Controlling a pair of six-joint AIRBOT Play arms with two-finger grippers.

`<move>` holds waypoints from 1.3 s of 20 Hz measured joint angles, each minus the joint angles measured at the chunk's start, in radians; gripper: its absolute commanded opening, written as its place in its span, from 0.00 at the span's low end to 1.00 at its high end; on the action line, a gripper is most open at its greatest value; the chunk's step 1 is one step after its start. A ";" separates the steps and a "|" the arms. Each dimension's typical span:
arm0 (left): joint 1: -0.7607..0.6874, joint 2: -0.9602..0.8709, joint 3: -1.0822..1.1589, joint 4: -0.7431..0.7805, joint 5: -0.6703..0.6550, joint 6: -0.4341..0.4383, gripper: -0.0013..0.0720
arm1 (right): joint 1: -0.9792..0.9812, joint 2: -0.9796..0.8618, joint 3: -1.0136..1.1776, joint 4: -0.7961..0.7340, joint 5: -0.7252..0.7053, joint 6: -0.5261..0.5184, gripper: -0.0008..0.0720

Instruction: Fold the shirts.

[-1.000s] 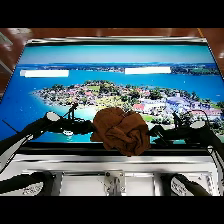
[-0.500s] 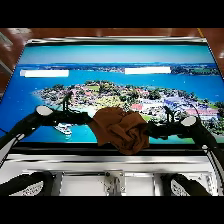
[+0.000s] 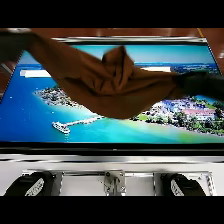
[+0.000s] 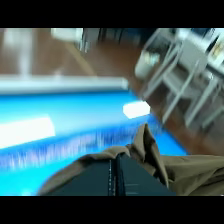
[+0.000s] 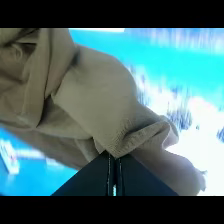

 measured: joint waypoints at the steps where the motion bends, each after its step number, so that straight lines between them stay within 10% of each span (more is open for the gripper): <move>1: 0.011 0.035 0.049 0.010 0.000 0.003 0.06 | 0.000 0.015 0.076 -0.003 0.006 0.021 0.10; 15: 0.036 0.150 -0.074 0.582 -0.359 -0.260 0.06 | 0.001 -0.177 0.116 -0.181 0.407 0.222 0.10; 26: 0.032 -0.338 -0.229 0.511 -0.154 -0.339 0.06 | 0.103 -0.597 -0.183 -0.150 -0.103 0.254 0.10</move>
